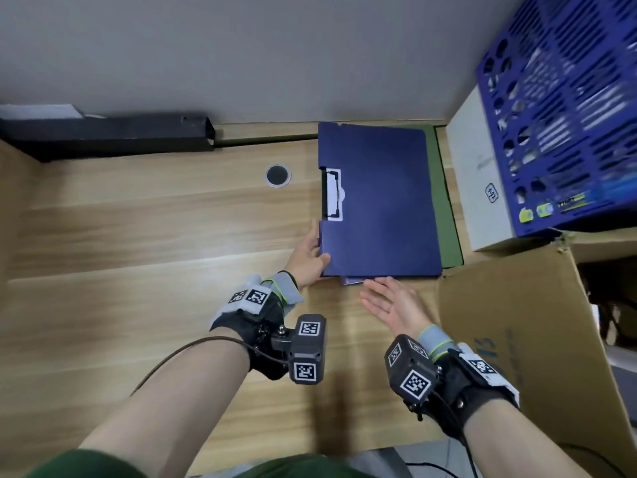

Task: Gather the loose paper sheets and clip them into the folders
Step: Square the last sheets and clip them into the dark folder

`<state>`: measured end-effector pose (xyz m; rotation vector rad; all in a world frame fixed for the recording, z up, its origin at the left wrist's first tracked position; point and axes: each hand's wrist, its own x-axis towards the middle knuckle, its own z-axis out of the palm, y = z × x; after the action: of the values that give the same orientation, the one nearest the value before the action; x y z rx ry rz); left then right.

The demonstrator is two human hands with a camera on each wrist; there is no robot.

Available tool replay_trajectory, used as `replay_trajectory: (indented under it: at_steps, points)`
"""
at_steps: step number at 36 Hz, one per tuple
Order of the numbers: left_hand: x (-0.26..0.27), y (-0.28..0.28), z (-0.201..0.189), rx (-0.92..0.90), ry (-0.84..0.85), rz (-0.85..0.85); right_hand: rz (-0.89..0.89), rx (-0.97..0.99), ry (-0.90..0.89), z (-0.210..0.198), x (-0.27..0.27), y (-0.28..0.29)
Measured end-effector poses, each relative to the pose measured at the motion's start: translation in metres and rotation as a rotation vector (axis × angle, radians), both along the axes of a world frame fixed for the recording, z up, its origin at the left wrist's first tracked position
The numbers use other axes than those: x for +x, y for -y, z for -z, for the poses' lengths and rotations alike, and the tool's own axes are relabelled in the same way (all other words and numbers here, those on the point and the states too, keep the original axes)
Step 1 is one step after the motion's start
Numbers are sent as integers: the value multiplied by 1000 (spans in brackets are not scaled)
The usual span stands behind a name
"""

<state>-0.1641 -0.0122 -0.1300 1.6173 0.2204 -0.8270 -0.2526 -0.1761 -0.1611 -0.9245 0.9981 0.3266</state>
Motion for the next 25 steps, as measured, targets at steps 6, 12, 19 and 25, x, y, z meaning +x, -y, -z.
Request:
replay_trajectory:
  at_steps: [6,12,19,25]
  points:
    - [8,11,13,36,52,6,-31,0,-5,-1,3,8]
    - [10,18,22,-1,-31,-29,-59,-21,21,-3,2,13]
    - [10,29,21,-7,-115,-27,-66,-2,4,-4,0,7]
    - [8,15,15,16,-124,16,-80,8,-13,-7,-6,1]
